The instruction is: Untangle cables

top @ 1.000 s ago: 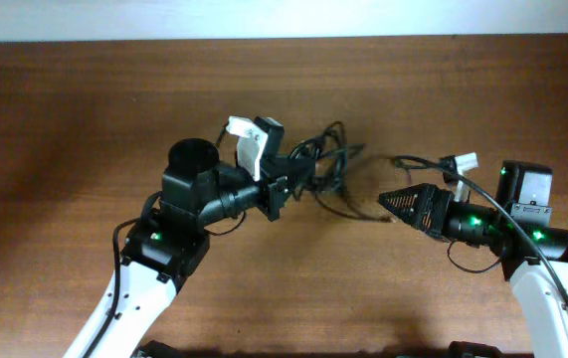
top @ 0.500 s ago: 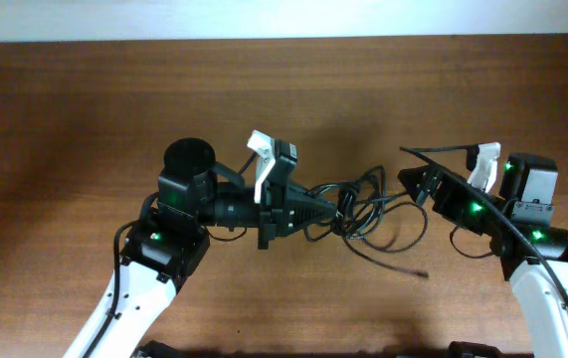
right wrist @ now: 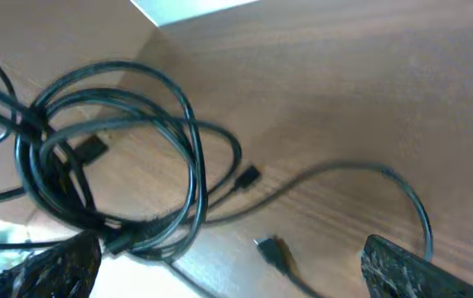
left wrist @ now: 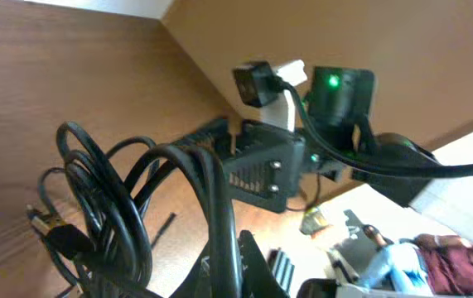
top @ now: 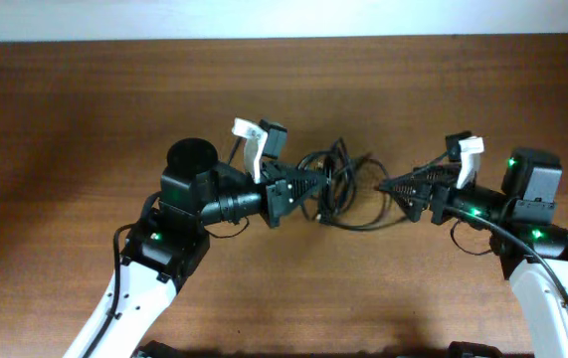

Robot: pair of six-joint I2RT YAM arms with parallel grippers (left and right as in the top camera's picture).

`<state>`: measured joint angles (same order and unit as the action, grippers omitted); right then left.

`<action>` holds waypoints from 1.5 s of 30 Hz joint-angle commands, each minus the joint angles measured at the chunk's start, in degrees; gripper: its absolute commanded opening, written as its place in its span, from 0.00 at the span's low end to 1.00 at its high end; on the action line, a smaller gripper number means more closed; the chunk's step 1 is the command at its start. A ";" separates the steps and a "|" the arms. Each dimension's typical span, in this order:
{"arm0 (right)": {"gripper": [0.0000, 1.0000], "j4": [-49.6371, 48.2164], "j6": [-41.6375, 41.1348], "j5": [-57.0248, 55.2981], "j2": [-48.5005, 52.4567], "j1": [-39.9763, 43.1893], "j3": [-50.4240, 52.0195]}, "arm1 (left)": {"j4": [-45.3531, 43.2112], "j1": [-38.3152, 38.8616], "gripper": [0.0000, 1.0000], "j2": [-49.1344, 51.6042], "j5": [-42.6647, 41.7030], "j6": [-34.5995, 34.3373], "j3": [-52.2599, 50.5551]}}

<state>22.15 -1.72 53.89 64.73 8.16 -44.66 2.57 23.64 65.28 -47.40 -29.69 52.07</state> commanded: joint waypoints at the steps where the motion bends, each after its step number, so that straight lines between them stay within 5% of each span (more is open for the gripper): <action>1: 0.99 -0.50 4.50 2.05 0.68 -0.39 -0.44 | -3.30 -0.02 0.00 -0.24 -9.07 -0.48 0.48; 4: 0.99 -1.11 4.48 2.05 2.86 -0.39 -0.44 | -6.47 0.00 0.00 -0.24 -10.43 -2.97 0.48; 8: 0.97 -14.58 0.09 2.21 6.19 -4.72 -0.44 | -6.47 1.31 0.00 -0.24 -10.51 -3.76 0.48; 10: 0.97 -17.40 -11.87 -17.81 8.83 -7.04 -0.44 | -6.45 3.10 0.00 -0.24 -11.50 -3.74 0.48; 12: 0.97 -5.95 -28.26 -48.35 9.86 -4.96 -0.46 | -6.34 3.08 0.00 -0.24 -11.82 -2.23 0.48; 14: 0.97 -0.81 -29.03 -50.73 9.86 -1.46 -0.46 | -3.54 3.08 0.00 -0.24 -11.78 0.87 0.48; 17: 0.98 2.21 -16.74 -18.10 9.84 1.46 -0.46 | -2.89 3.04 0.00 -0.24 -7.78 2.60 0.48; 20: 0.98 9.64 -8.57 -0.42 9.79 1.62 -0.46 | 2.82 3.04 0.00 -0.24 4.26 5.73 0.48; 24: 0.97 8.94 -7.72 9.94 8.09 1.62 -0.46 | 10.23 3.04 0.00 -0.24 6.36 28.02 0.48; 26: 0.97 8.96 -7.72 9.92 8.09 1.62 -0.46 | 20.13 3.06 0.11 0.00 33.73 28.87 0.48; 29: 0.97 9.14 -7.72 8.26 8.11 1.62 -0.46 | 27.02 3.10 0.13 4.13 48.30 28.87 0.48; 30: 0.97 9.14 -7.72 8.24 8.11 1.62 -0.46 | 28.37 3.10 0.37 7.45 50.16 28.85 0.48; 31: 0.97 9.14 -7.72 8.24 8.11 1.62 -0.46 | 28.63 3.10 0.74 9.73 50.18 28.57 0.48; 32: 0.97 9.14 -7.72 8.22 8.09 1.62 -0.46 | 29.16 3.10 0.99 11.89 49.90 25.38 0.48; 36: 0.97 9.16 -7.72 6.93 8.11 1.62 -0.46 | 29.92 3.08 0.99 12.50 49.07 20.57 0.48; 38: 0.97 9.14 -7.72 6.93 8.11 1.62 -0.46 | 33.11 3.04 0.99 12.50 60.48 7.72 0.48; 41: 0.97 9.14 -7.69 6.91 8.11 1.62 -0.46 | 40.92 2.03 0.99 12.50 79.08 -1.29 0.48; 43: 0.97 9.14 -7.69 6.93 8.11 1.62 -0.46 | 43.43 -0.15 0.99 12.50 79.45 -3.58 0.48; 45: 0.97 9.09 -7.69 6.69 8.11 1.62 -0.46 | 42.29 -0.28 0.99 12.48 70.44 -2.49 0.76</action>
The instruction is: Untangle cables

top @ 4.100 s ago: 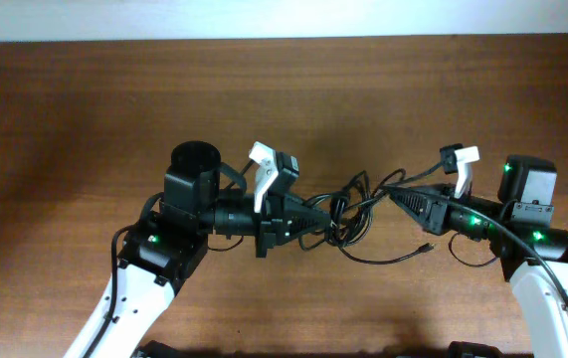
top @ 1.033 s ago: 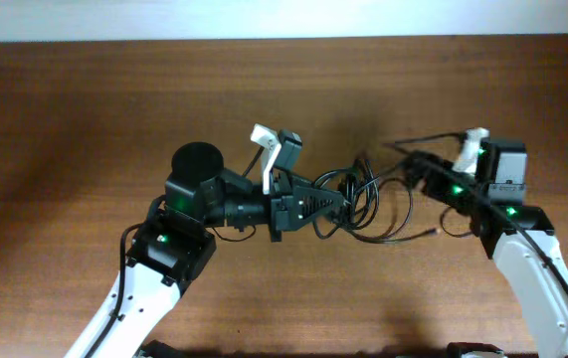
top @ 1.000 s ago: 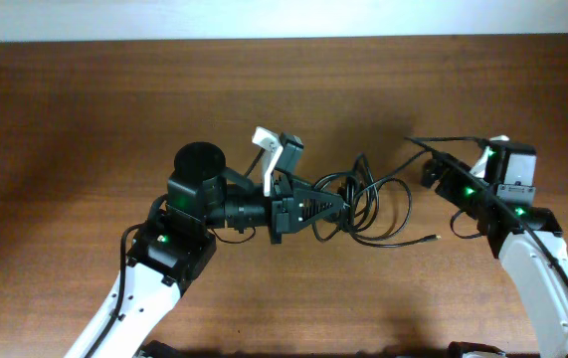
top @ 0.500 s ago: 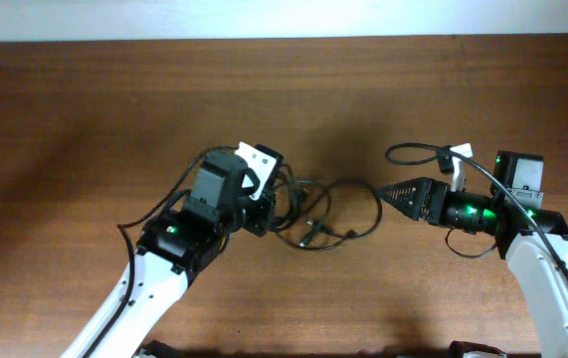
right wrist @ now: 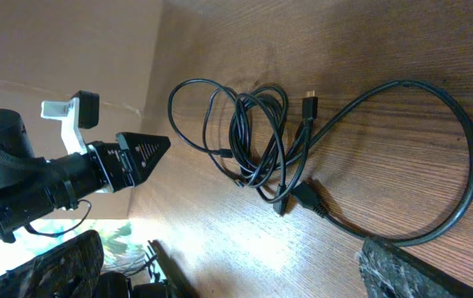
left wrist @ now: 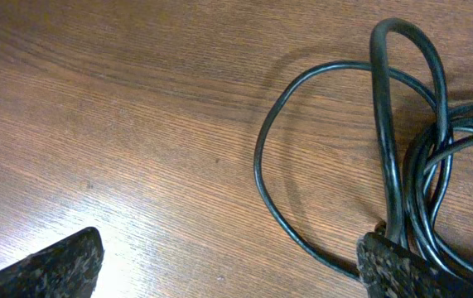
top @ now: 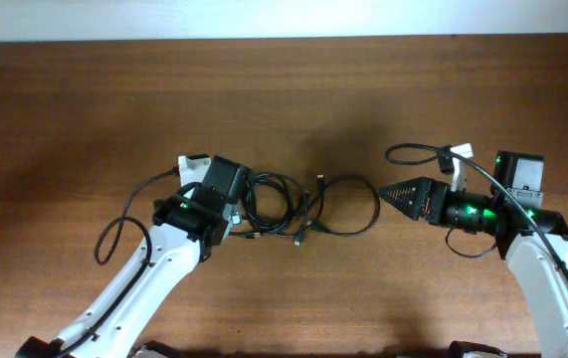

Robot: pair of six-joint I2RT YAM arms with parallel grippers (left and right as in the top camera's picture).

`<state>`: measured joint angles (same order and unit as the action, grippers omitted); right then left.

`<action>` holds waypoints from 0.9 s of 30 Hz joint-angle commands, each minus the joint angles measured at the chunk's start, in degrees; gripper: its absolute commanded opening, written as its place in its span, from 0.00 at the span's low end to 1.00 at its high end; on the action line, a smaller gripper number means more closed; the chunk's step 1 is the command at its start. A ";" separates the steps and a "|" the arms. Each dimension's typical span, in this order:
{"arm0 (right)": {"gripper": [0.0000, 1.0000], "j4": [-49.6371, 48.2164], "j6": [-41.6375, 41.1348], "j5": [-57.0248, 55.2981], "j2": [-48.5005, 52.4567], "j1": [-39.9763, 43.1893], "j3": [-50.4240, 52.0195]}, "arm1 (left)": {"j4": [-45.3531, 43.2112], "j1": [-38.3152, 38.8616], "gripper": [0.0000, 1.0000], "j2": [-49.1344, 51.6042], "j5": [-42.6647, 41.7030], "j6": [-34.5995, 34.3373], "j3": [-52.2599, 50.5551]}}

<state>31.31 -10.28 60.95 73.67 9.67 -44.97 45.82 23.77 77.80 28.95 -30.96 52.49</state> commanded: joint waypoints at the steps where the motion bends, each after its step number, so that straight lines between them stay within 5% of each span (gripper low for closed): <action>1: 0.97 -0.02 0.85 -1.64 -0.83 0.11 -0.15 | -2.82 -0.42 0.99 -0.09 -13.44 3.87 0.63; 3: 0.97 -0.04 0.87 -1.66 -0.83 0.11 -0.15 | -6.49 -0.42 0.87 -0.81 -27.96 16.44 2.08; 4: 0.97 -0.04 0.87 -1.66 -0.83 0.11 -0.15 | -6.34 -0.42 0.79 -2.10 -27.98 16.28 3.13; 6: 0.97 -0.20 0.87 -1.68 -0.83 0.11 -0.15 | -8.59 -0.42 0.82 -4.09 -35.39 16.31 3.56; 7: 0.97 -0.20 0.87 -1.66 -0.83 0.11 -0.15 | -10.99 -0.42 0.94 -3.82 -42.45 16.28 3.54; 10: 0.97 -0.17 0.87 -1.66 -0.83 0.11 -0.15 | -19.15 1.33 0.84 4.42 -43.32 14.99 2.67; 13: 0.97 -0.17 0.90 -1.68 -0.83 0.11 -0.15 | -26.49 1.14 0.54 14.99 -42.75 11.82 2.67; 15: 0.97 -0.15 0.87 -3.39 -0.83 0.11 -0.15 | -24.90 -0.11 0.73 15.85 -40.83 11.02 2.67; 16: 0.97 0.00 0.87 -3.80 -0.83 0.11 -0.15 | -21.09 -1.14 0.72 15.85 -34.56 8.46 2.67; 17: 0.97 -0.02 0.87 -3.80 -0.83 0.11 -0.15 | -18.25 -1.97 0.82 15.85 -30.05 6.93 2.67; 20: 0.97 -0.02 0.87 -3.82 -0.83 0.11 -0.15 | -16.81 -3.76 0.78 15.85 -27.58 5.35 2.64; 21: 0.97 -0.02 0.87 -3.82 -0.83 0.11 -0.15 | -17.03 -3.74 0.92 16.06 -27.67 5.25 2.62; 22: 0.97 -0.04 0.87 -3.85 -0.83 0.11 -0.15 | -17.53 -3.19 0.95 17.11 -28.06 3.69 2.62; 27: 0.97 -0.04 0.87 -3.82 -0.83 0.11 -0.15 | -18.25 -2.08 0.89 23.50 -27.02 3.56 2.62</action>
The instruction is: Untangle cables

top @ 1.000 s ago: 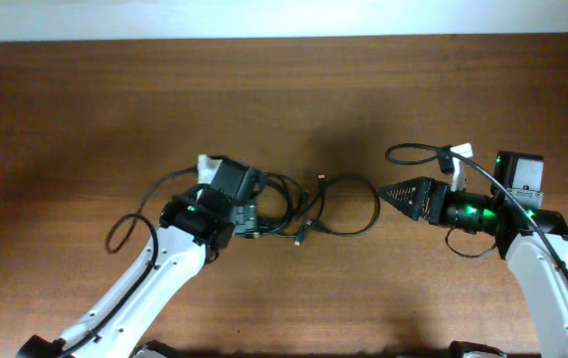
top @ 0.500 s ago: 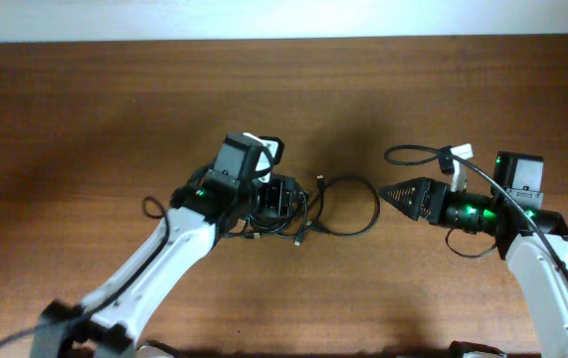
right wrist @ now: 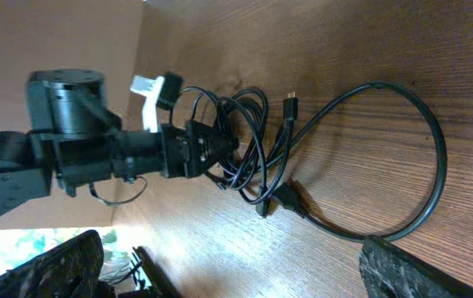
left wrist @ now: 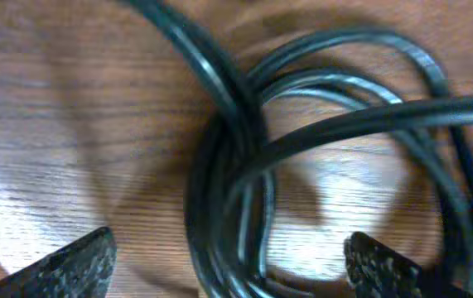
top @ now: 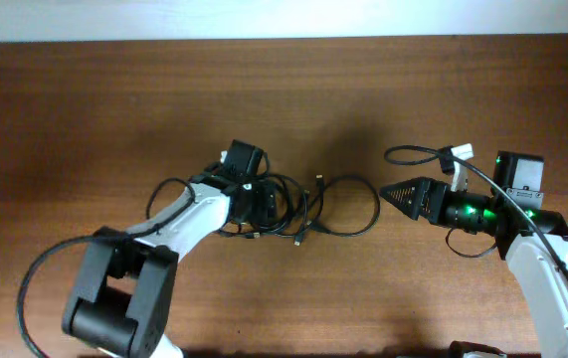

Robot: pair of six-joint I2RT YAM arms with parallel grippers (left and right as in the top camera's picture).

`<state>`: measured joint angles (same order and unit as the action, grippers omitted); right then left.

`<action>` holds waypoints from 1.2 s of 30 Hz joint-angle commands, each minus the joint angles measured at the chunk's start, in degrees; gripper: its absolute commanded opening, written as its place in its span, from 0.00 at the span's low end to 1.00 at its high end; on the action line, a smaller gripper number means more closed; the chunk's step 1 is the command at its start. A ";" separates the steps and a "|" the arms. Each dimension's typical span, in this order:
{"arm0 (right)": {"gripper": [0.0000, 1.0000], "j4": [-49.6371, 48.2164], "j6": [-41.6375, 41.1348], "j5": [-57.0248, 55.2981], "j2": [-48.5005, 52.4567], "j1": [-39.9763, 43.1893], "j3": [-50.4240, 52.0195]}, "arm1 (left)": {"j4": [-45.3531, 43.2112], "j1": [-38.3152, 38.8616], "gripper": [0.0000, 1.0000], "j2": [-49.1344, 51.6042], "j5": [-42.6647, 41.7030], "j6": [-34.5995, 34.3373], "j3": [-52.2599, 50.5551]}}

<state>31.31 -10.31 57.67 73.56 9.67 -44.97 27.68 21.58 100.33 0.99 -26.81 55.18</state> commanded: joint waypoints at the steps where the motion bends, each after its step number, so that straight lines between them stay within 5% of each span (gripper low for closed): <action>1: 0.97 -0.04 0.90 -0.57 -0.72 0.11 -0.15 | -0.94 0.11 0.89 0.98 0.72 -0.59 -0.07; 2: 0.97 -0.04 0.90 -0.57 -0.72 0.11 -0.15 | -1.49 0.13 0.84 0.98 -0.39 -0.61 -0.07; 4: 0.97 -0.04 0.87 -0.55 -0.72 0.11 -0.15 | -1.46 0.13 0.52 0.98 -0.35 -0.59 -0.07; 5: 0.97 -0.02 0.87 -0.55 -0.72 0.11 -0.15 | -1.49 0.13 0.24 0.98 -0.35 -0.57 -0.07; 7: 0.97 -0.02 0.87 -0.55 -0.72 0.11 -0.15 | -1.49 0.13 0.00 0.98 -0.35 -0.55 -0.07; 9: 0.97 0.00 0.87 -0.50 -0.72 0.11 -0.15 | -2.16 0.11 0.00 0.96 -1.77 2.43 -0.04; 13: 0.96 0.66 0.87 12.55 -0.74 0.09 -0.15 | -4.09 0.13 0.00 -12.81 -22.84 26.18 5.79; 17: 0.96 0.63 0.68 22.77 -3.04 0.09 -0.15 | -3.06 0.17 0.00 -28.13 -31.95 29.49 5.79; 21: 0.96 -0.42 -3.91 22.73 -12.81 0.09 -0.17 | -2.99 3.50 0.00 -32.44 -32.17 30.56 5.79; 23: 0.96 -3.63 -5.27 21.46 -19.61 0.09 -0.28 | -2.51 8.00 0.00 -32.44 -36.20 40.85 5.79; 25: 0.97 -3.43 -6.62 12.26 -25.14 -0.02 -0.28 | -2.32 12.46 0.00 -32.30 -32.92 41.46 5.79; 31: 0.98 0.35 13.62 11.69 -28.20 -5.46 -0.26 | -0.98 19.08 0.00 -29.94 -35.32 36.50 5.77; 36: 0.93 0.74 13.70 0.11 -27.82 -11.30 -0.26 | -1.97 23.28 0.00 -29.94 -35.32 35.23 5.77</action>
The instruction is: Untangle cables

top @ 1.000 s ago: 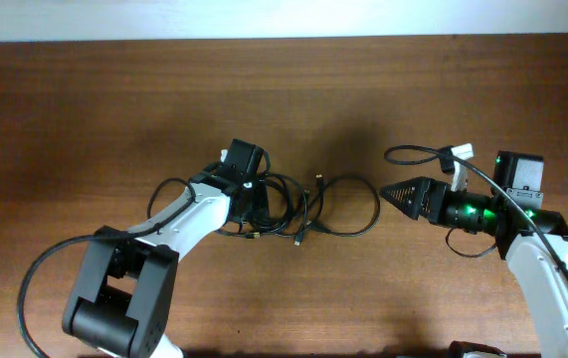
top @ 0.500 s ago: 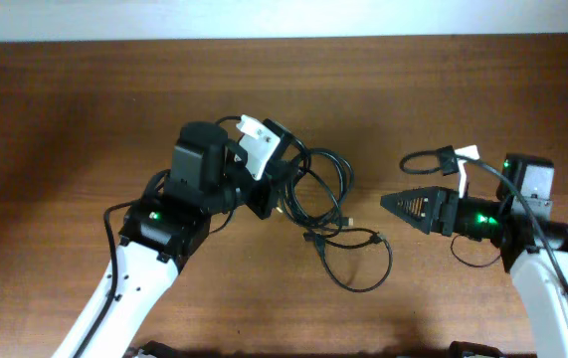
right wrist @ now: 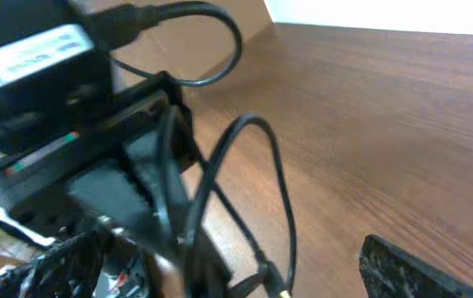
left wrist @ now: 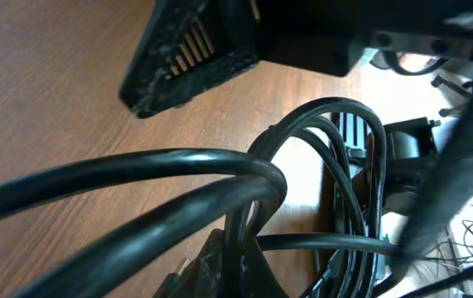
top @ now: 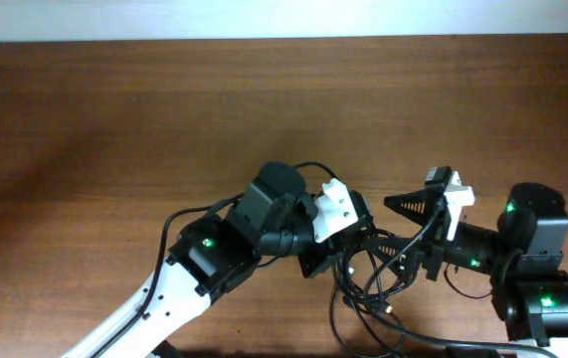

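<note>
A tangle of black cables (top: 365,286) hangs off the table between both arms. My left gripper (top: 320,261) is shut on several strands of the cable bundle (left wrist: 219,186); a strand runs down between its closed jaws at my left gripper (left wrist: 238,273). My right gripper (top: 404,237) faces it from the right and stands open, its fingers (right wrist: 410,263) wide apart. Cable loops (right wrist: 257,165) and a plug end lie between the fingers of my right gripper (right wrist: 236,261), touching neither. The left gripper's body fills the left of the right wrist view.
The brown wooden table (top: 164,119) stretches to the back and the left. A pale wall edge (top: 284,15) runs along the far side. The two arms are very close together near the table's front middle.
My left gripper was open, low over the coil lying on the table at left of centre. Now it is shut on the bundle, lifted and further right. My right gripper has come in close.
First both grippers faced each other at the bundle, the left one holding strands. Then the cables lay spread on the table with both grippers open and apart. The left gripper then stood low over the coil; now it holds the raised bundle with the open right gripper beside it.
</note>
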Robot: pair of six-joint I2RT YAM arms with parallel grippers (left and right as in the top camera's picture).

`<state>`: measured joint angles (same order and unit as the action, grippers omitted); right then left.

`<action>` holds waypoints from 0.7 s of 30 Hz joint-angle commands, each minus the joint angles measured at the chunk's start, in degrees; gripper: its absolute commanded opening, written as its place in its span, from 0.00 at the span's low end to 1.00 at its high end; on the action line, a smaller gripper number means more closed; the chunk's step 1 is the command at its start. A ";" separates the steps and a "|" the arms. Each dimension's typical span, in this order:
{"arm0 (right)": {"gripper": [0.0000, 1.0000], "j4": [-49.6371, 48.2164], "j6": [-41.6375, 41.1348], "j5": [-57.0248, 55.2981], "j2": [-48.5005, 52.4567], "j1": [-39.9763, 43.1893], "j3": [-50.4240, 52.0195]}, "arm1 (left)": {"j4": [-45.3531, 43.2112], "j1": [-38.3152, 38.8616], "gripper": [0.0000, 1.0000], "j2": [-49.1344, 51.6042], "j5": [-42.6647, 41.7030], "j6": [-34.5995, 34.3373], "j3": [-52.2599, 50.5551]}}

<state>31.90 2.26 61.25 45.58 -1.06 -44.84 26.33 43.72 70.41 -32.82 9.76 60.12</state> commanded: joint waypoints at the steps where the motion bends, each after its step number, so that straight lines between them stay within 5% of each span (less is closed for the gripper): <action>1: 0.83 0.15 1.16 -3.48 0.81 -0.57 -0.39 | -0.61 1.14 0.00 0.00 -1.55 -1.84 0.83; 2: 0.75 0.15 1.16 -3.48 1.75 -0.59 -0.39 | -0.61 1.18 0.00 0.00 -1.60 -2.47 0.85; 3: 0.53 0.09 1.14 -3.45 3.32 -0.59 -0.39 | -0.57 1.44 0.00 0.07 -1.97 -2.67 0.83; 5: 0.27 -0.17 1.11 -3.50 4.72 -0.46 -0.39 | -0.57 2.32 0.00 0.15 -1.92 -2.67 0.85; 7: 0.05 -0.61 -6.32 -11.80 6.03 -0.39 -0.39 | -0.52 2.36 0.00 0.15 -1.90 -2.89 0.85; 8: 0.04 -0.33 -10.54 -16.68 6.64 -0.37 -0.39 | -0.26 2.36 0.00 0.15 -0.24 -3.41 0.85; 12: 0.04 2.03 -16.33 -27.36 7.19 -0.37 -0.39 | 7.26 2.34 0.00 0.13 25.94 -15.67 0.85; 18: 0.05 4.04 -20.81 -30.34 7.19 2.64 -0.39 | 11.41 2.34 0.00 -1.95 41.75 -28.02 0.92; 19: 0.31 4.09 -20.79 -28.59 7.17 2.82 -0.39 | 9.81 2.34 0.00 -4.15 41.92 -28.09 1.03; 21: 0.65 2.14 -20.79 -21.84 7.17 2.97 -0.42 | 7.10 2.34 0.00 -7.93 44.57 -29.49 1.03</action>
<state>35.40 -18.37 34.11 52.88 1.48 -44.95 35.33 46.22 67.02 7.38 -16.97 60.31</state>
